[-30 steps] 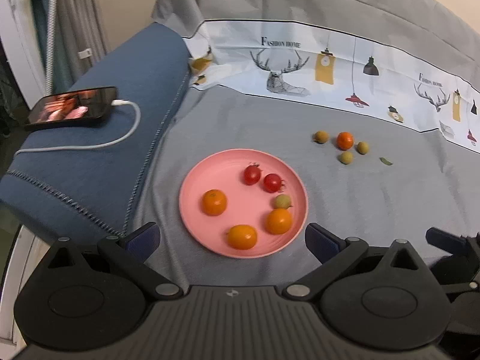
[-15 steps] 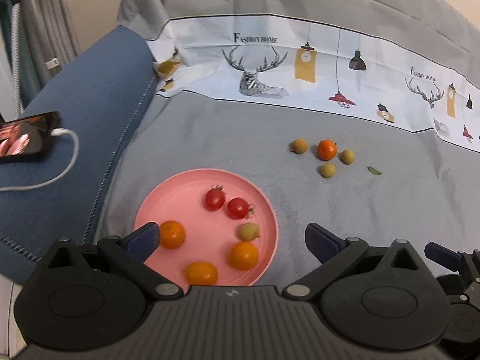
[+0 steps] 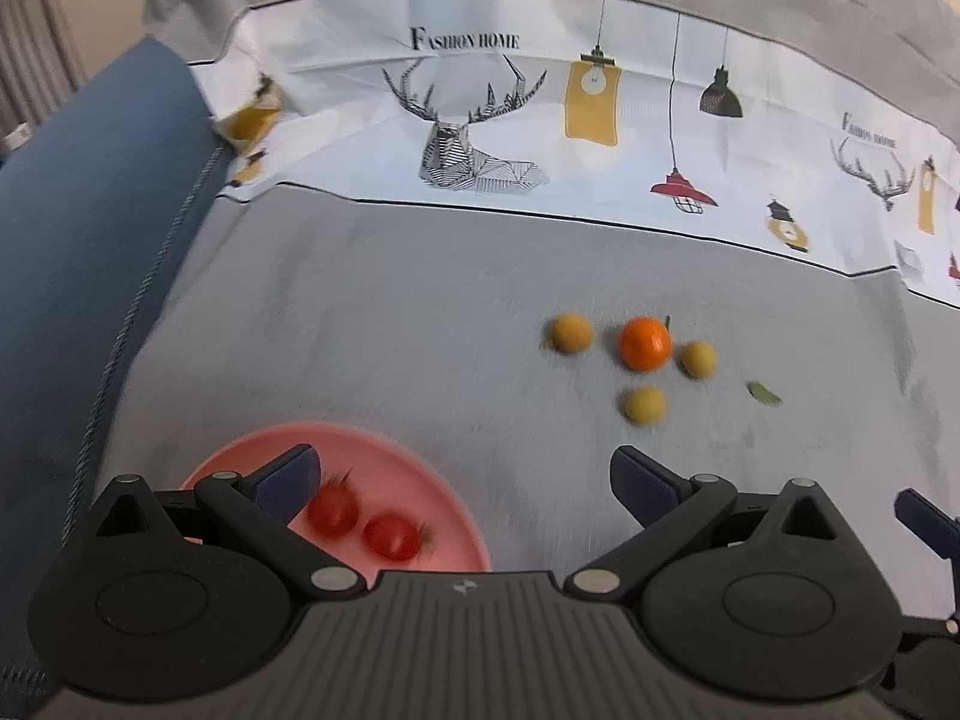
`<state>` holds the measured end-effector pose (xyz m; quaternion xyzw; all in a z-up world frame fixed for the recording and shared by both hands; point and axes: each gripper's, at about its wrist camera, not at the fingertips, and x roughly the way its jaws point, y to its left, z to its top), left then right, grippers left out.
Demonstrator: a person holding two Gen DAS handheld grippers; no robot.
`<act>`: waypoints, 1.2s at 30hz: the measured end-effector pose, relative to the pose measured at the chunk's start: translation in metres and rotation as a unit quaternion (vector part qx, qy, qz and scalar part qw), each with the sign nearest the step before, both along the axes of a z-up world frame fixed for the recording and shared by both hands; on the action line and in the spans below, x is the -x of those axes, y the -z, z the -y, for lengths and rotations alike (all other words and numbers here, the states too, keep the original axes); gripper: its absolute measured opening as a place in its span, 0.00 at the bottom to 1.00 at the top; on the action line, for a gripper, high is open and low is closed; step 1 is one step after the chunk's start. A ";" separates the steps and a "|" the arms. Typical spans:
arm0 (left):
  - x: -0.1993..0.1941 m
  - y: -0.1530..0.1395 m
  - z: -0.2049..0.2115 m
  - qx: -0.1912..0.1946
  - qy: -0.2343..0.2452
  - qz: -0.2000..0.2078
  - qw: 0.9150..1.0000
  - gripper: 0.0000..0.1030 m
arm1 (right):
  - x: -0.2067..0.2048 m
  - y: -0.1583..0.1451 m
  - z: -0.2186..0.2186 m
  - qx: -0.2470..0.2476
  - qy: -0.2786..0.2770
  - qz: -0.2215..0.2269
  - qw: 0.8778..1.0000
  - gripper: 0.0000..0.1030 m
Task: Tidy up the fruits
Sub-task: 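Move both open tools toward the remaining fruit cluster, then close the right tool on a small yellow fruit while the left tool grasps another, then carry both held small yellow fruits over the pink plate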
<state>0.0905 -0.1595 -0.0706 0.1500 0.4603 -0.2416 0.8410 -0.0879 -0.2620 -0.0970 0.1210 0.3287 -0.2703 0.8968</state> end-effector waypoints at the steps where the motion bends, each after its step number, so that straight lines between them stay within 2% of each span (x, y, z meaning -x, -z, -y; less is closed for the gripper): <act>1: -0.008 0.006 0.010 -0.004 0.003 0.000 1.000 1.00 | -0.005 0.004 0.007 0.003 0.001 -0.002 1.000 0.99; 7: -0.047 0.049 0.061 -0.047 0.032 0.018 0.998 1.00 | -0.041 0.027 0.041 0.018 -0.001 -0.010 1.000 0.99; 12: -0.076 0.081 0.092 -0.055 0.067 -0.009 0.996 1.00 | -0.077 0.051 0.064 0.033 -0.020 -0.025 0.999 0.99; 20: -0.107 0.113 0.116 -0.063 0.082 -0.045 0.994 1.00 | -0.123 0.086 0.078 0.046 -0.062 -0.058 0.995 0.98; 21: -0.107 0.114 0.117 -0.064 0.086 -0.046 0.993 0.99 | -0.124 0.088 0.078 0.045 -0.063 -0.054 0.996 0.94; 22: -0.105 0.114 0.117 -0.062 0.089 -0.034 0.994 0.91 | -0.124 0.087 0.079 0.040 -0.066 -0.046 0.996 0.86; 23: -0.103 0.112 0.116 -0.058 0.092 -0.022 0.994 0.87 | -0.125 0.086 0.080 0.033 -0.074 -0.041 0.996 0.67; 24: -0.101 0.109 0.116 -0.051 0.096 -0.017 0.994 0.71 | -0.124 0.084 0.078 0.028 -0.086 -0.035 0.995 0.47; 25: -0.099 0.106 0.116 -0.044 0.100 -0.013 0.994 0.45 | -0.124 0.083 0.075 0.033 -0.094 -0.035 0.994 0.39; 26: -0.098 0.104 0.117 -0.040 0.104 -0.015 0.994 0.31 | -0.124 0.082 0.070 0.043 -0.103 -0.039 0.993 0.26; 29: -0.096 0.100 0.117 -0.031 0.108 -0.033 0.993 0.31 | -0.124 0.080 0.063 0.053 -0.108 -0.047 0.992 0.26; 32: -0.088 0.093 0.110 -0.037 0.100 -0.029 0.994 0.31 | -0.118 0.074 0.064 0.048 -0.090 -0.052 0.993 0.26; 36: -0.069 0.071 0.086 -0.017 0.088 -0.026 0.996 0.31 | -0.097 0.059 0.066 0.036 -0.062 -0.044 0.996 0.26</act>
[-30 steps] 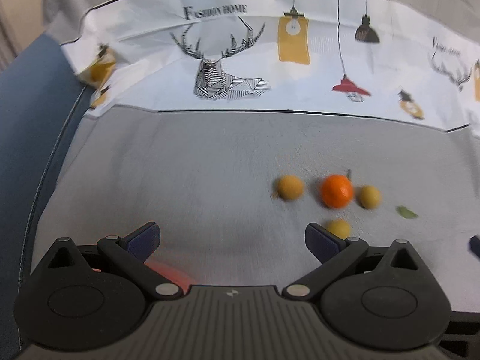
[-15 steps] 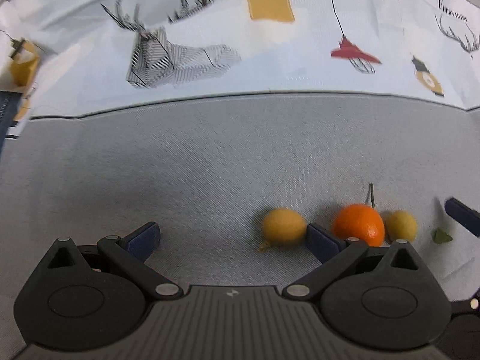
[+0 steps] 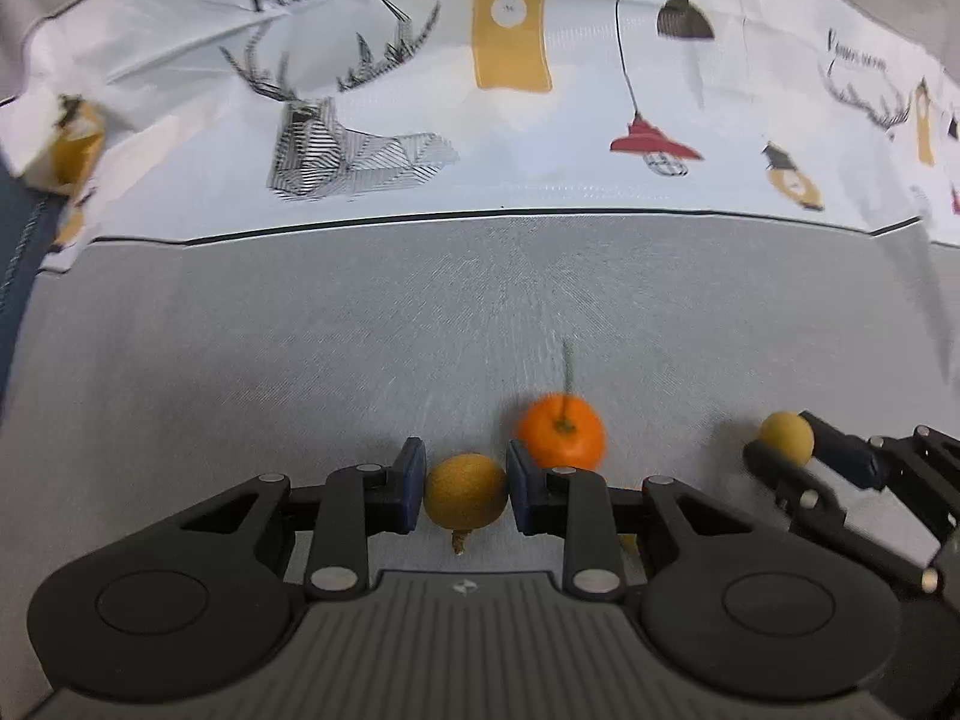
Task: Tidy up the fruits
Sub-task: 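Carry both held small yellow fruits over the pink plate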
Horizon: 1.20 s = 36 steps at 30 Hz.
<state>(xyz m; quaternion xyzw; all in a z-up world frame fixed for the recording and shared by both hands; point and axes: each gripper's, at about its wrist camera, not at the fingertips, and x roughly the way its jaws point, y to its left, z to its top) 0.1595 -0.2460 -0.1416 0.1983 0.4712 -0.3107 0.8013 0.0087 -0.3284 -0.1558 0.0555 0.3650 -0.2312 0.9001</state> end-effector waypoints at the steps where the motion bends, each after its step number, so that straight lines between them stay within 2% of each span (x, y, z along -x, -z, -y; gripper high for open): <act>1: 0.007 -0.007 -0.008 0.007 -0.001 0.005 1.000 0.31 | 0.006 -0.004 -0.001 -0.001 0.004 0.002 1.000 0.26; 9: 0.052 -0.060 -0.069 0.043 -0.016 0.032 0.998 0.31 | 0.058 -0.044 -0.038 -0.012 0.028 0.015 0.999 0.26; 16: 0.098 -0.091 -0.131 0.058 -0.039 0.050 0.996 0.31 | 0.086 -0.071 -0.100 -0.024 -0.006 0.015 1.000 0.26; 29: 0.164 -0.119 -0.237 0.069 -0.083 0.047 0.993 0.31 | 0.121 -0.112 -0.205 -0.032 -0.095 0.029 0.995 0.26; 36: 0.190 -0.133 -0.279 0.079 -0.106 0.058 0.989 0.31 | 0.141 -0.124 -0.242 -0.024 -0.120 0.038 0.992 0.26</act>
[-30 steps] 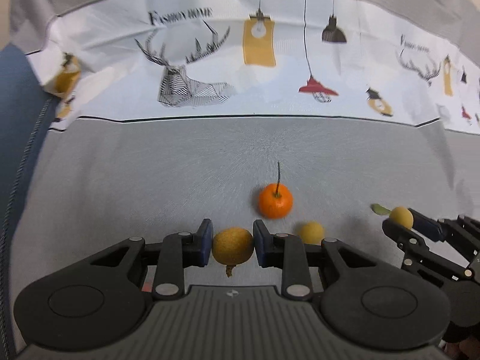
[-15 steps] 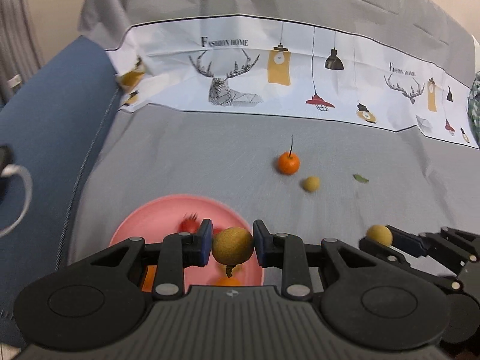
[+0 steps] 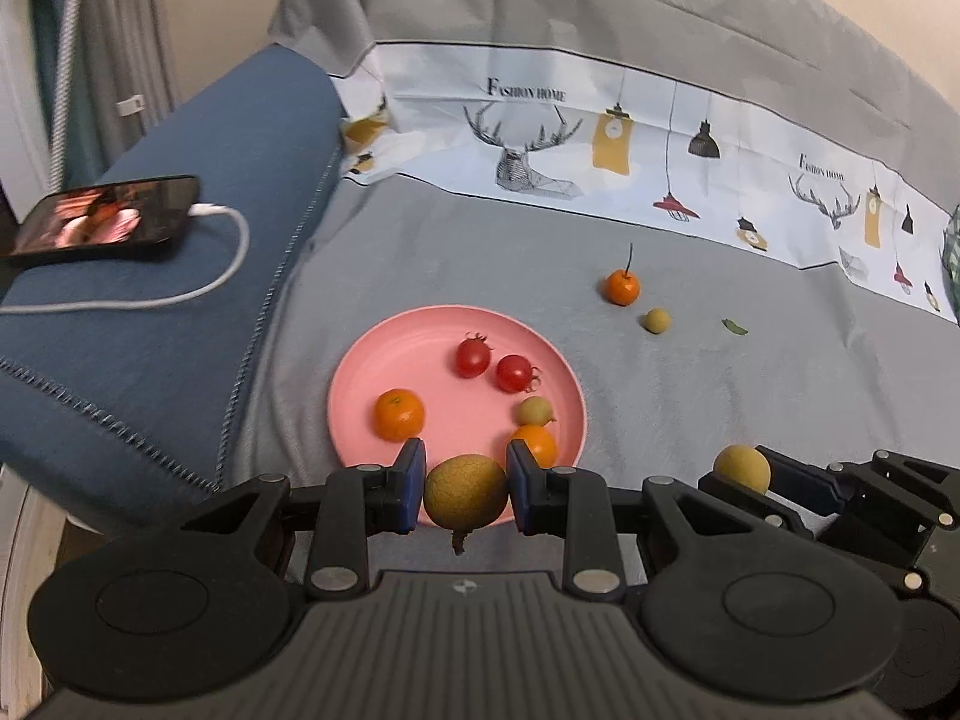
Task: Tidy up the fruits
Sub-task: 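Carry both held small yellow fruits over the pink plate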
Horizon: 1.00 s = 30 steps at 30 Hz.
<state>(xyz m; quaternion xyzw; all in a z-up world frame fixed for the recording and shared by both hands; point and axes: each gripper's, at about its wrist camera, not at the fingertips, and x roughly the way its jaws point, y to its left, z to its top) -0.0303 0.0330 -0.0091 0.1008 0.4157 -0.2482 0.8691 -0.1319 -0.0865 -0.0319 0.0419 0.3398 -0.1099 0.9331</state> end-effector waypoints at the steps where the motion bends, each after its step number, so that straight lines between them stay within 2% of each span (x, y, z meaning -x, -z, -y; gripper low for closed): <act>1: 0.003 -0.001 -0.004 0.002 -0.002 0.001 1.000 0.31 | 0.002 -0.002 -0.002 0.000 0.000 0.002 1.000 0.26; 17: 0.033 -0.015 -0.034 0.027 -0.010 0.017 0.999 0.31 | 0.026 -0.025 -0.026 0.026 -0.005 0.033 0.999 0.26; 30: 0.036 -0.018 -0.043 0.036 -0.016 0.019 0.999 0.31 | 0.031 -0.029 -0.033 0.035 -0.005 0.037 0.999 0.26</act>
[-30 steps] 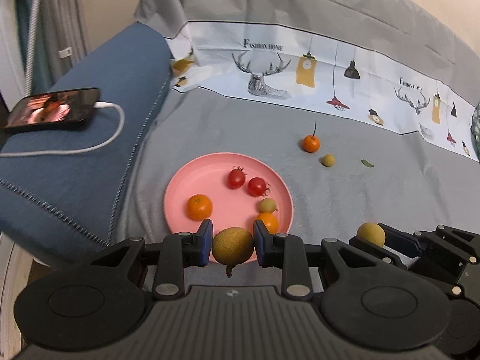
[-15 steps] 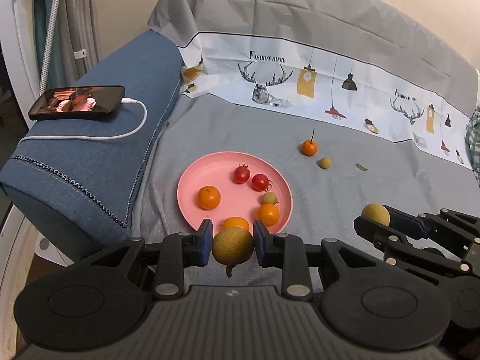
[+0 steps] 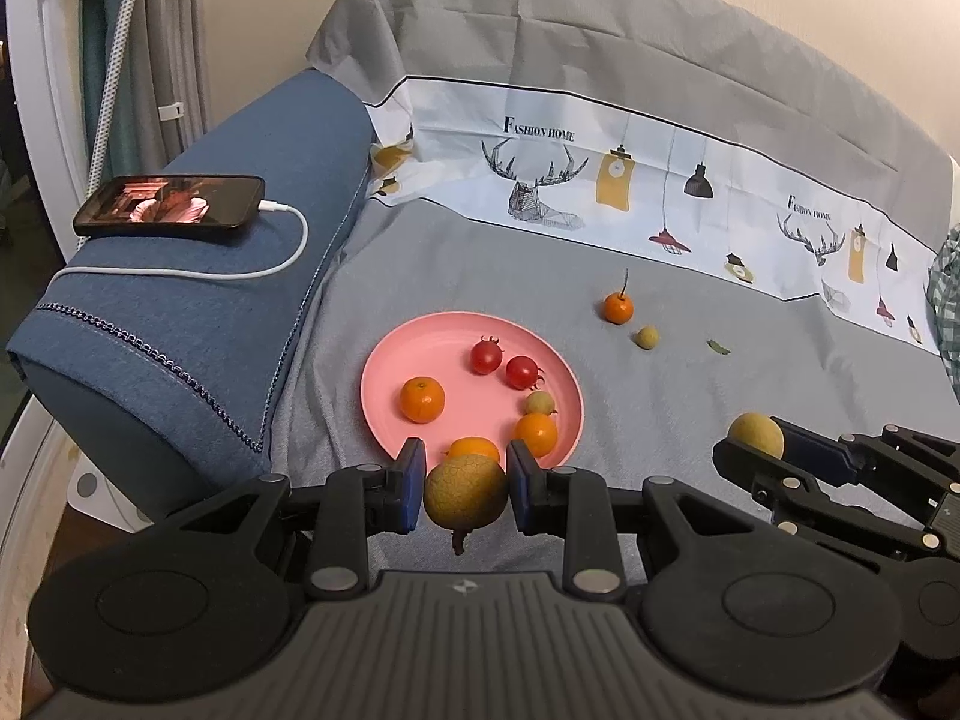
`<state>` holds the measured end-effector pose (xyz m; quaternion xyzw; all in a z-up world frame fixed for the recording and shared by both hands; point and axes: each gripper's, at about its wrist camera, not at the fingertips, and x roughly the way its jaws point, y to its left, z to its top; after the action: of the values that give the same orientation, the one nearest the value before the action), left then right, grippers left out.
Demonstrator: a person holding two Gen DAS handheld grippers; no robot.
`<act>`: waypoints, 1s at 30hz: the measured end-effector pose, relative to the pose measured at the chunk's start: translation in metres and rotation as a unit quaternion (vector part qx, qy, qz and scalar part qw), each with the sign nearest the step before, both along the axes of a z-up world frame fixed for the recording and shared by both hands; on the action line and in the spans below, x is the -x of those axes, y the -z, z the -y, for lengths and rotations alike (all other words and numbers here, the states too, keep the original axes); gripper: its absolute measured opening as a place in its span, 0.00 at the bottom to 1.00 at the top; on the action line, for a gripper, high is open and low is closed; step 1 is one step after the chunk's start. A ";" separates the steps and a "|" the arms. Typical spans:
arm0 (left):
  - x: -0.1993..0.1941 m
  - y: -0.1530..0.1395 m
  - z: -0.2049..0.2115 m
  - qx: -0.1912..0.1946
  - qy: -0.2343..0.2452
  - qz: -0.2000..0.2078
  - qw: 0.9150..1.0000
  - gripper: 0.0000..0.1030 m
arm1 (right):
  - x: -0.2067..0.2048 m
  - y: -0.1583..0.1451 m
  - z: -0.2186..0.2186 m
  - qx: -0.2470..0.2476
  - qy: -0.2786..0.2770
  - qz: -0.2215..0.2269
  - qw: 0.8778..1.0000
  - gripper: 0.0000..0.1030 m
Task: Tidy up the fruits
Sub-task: 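Carry both held small yellow fruits over the pink plate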
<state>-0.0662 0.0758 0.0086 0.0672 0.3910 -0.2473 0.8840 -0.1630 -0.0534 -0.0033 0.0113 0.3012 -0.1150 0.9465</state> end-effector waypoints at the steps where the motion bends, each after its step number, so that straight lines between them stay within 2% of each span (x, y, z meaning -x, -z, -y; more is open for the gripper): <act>1: 0.000 0.000 0.000 0.000 0.000 0.000 1.000 0.31 | 0.000 0.000 0.000 0.000 0.000 0.000 1.000 0.26; 30: -0.011 0.008 -0.001 -0.002 -0.005 -0.014 1.000 0.31 | -0.009 0.006 0.003 -0.005 -0.006 -0.016 1.000 0.26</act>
<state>-0.0550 0.0766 0.0002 0.0634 0.4039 -0.2433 0.8796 -0.1540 -0.0568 -0.0089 0.0122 0.3173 -0.1081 0.9421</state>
